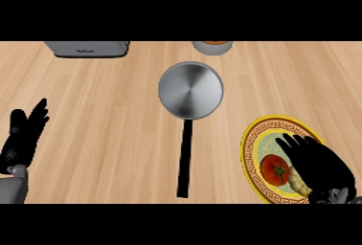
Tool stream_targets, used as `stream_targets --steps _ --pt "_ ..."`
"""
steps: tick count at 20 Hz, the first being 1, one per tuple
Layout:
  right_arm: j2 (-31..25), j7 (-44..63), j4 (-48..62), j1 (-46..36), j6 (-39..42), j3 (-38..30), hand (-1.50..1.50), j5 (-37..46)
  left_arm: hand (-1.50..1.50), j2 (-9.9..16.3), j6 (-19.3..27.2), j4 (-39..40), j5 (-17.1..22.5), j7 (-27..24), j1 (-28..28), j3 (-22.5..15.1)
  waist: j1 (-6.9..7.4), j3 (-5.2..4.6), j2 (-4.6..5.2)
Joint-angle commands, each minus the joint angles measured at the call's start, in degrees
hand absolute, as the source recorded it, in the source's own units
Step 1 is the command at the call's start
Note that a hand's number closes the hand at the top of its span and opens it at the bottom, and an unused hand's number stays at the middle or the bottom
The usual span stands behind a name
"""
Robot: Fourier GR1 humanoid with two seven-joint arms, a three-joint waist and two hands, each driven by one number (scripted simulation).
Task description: Pick the squash from the plate and place it in the pan
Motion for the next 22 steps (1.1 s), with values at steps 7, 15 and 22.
stream_targets --steps 7,15,22 --pt "3.1 -8.5 6.1 0.5 -1.1 -3.8 -1.50 7.8 0.00 -2.9 -0.8 2.3 -2.5 0.0 -2.0 1.5 -0.03 0.00 0.02" --pt "10.6 -5.8 9.8 1.8 -0.7 -3.0 -1.50 14.5 0.00 -2.6 -3.0 -4.1 -3.2 2.4 1.9 3.1 0.17 0.01 -0.02" --pt "6.7 -15.2 16.3 2.3 -3.8 -4.2 1.50 18.7 0.00 -4.7 -1.5 0.4 -5.7 1.7 -2.4 3.2 -0.07 0.00 0.05"
